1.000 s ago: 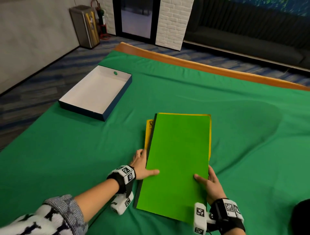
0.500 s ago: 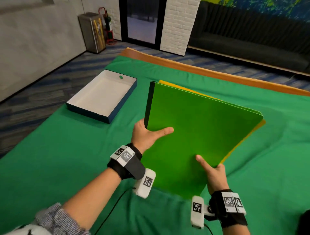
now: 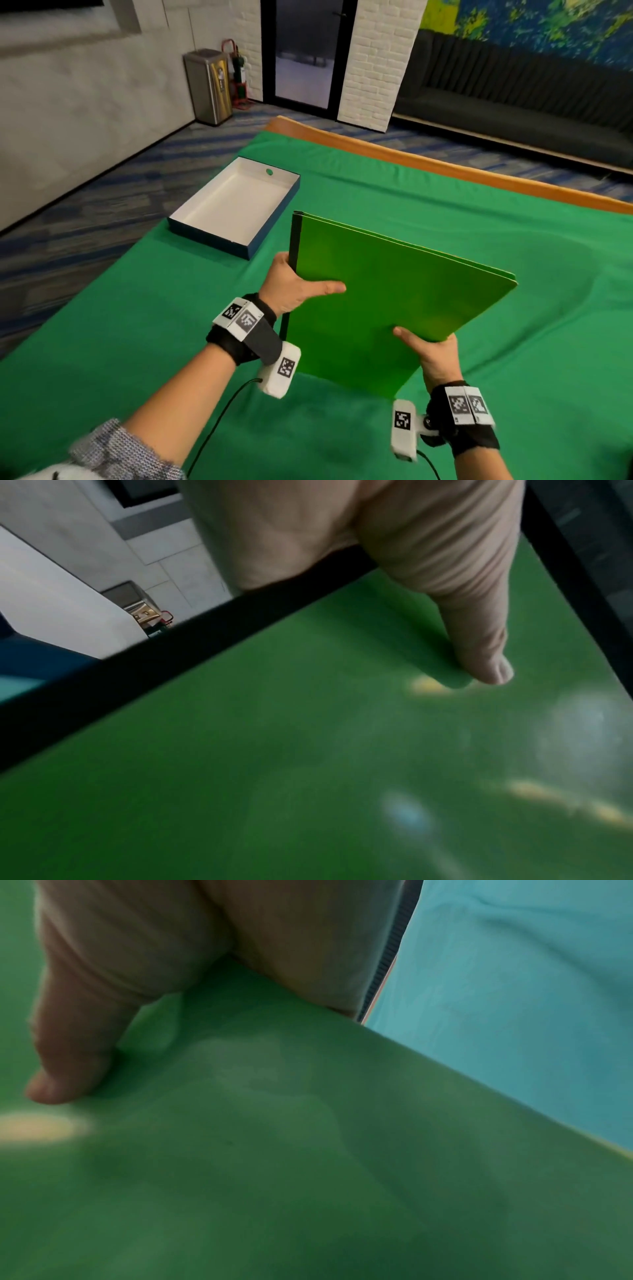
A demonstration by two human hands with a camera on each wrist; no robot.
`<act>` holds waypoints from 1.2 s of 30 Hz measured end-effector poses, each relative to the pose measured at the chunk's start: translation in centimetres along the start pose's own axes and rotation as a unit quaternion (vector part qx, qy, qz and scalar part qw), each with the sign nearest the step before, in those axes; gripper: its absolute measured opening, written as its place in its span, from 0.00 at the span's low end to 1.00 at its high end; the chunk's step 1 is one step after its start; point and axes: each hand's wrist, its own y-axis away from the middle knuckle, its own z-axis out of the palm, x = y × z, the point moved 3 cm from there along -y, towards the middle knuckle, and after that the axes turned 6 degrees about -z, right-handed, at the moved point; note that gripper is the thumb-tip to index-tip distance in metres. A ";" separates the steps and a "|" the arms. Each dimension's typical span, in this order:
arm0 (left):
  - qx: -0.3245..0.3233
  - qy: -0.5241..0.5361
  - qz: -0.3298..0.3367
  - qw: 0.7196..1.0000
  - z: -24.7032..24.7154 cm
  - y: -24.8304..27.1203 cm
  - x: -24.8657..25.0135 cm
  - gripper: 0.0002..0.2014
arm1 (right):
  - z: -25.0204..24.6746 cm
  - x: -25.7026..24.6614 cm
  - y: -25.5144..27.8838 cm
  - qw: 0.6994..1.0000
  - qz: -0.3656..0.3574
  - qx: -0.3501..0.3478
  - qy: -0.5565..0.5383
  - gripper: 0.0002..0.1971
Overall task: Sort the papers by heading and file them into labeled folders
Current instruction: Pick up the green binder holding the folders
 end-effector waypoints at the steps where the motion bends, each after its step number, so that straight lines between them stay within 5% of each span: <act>1: -0.003 -0.007 -0.010 1.000 0.1 0.2 -0.5 0.34 | -0.1 0.5 0.2 1.000 0.007 -0.001 0.005 0.28; 4: 0.006 0.005 -0.013 1.000 0.1 0.6 -1.0 0.29 | -0.1 3.4 1.3 0.995 0.067 -0.013 0.067 0.41; 8: 0.071 0.040 -0.007 0.997 -1.4 -0.4 -0.6 0.44 | 0.7 6.3 3.6 0.987 0.131 -0.014 0.090 0.44; 11: 0.121 0.113 -0.017 0.986 -3.5 -1.0 0.9 0.23 | 2.4 6.1 4.1 0.986 0.147 0.003 0.075 0.23; 13: 0.133 0.131 0.000 0.982 -4.9 -1.3 2.1 0.13 | 3.7 6.1 3.8 0.988 0.137 0.019 0.072 0.28; 16: 0.113 0.059 0.012 0.992 -6.8 -1.6 1.2 0.22 | 6.5 5.4 3.1 0.991 0.111 0.035 0.060 0.39; 20: 0.090 -0.060 -0.073 0.991 -9.7 0.8 -5.8 0.35 | 10.3 5.2 1.5 0.995 0.086 0.035 0.033 0.35; 24: 0.137 -0.077 -0.141 0.977 -14.1 1.4 -9.0 0.50 | 14.7 5.7 0.1 0.992 0.097 -0.019 0.073 0.28; 29: 0.147 -0.067 -0.058 0.985 -22.0 -2.9 -4.7 0.32 | 22.0 7.0 -1.3 0.977 0.209 -0.049 -0.018 0.28; 32: 0.145 -0.088 -0.049 0.984 -26.0 -7.0 -2.3 0.33 | 26.1 7.1 -2.9 0.971 0.232 -0.046 -0.015 0.13; 36: 0.110 -0.199 -0.080 0.970 -28.8 -11.4 -2.5 0.38 | 29.6 7.8 -6.5 0.981 0.191 -0.024 0.010 0.16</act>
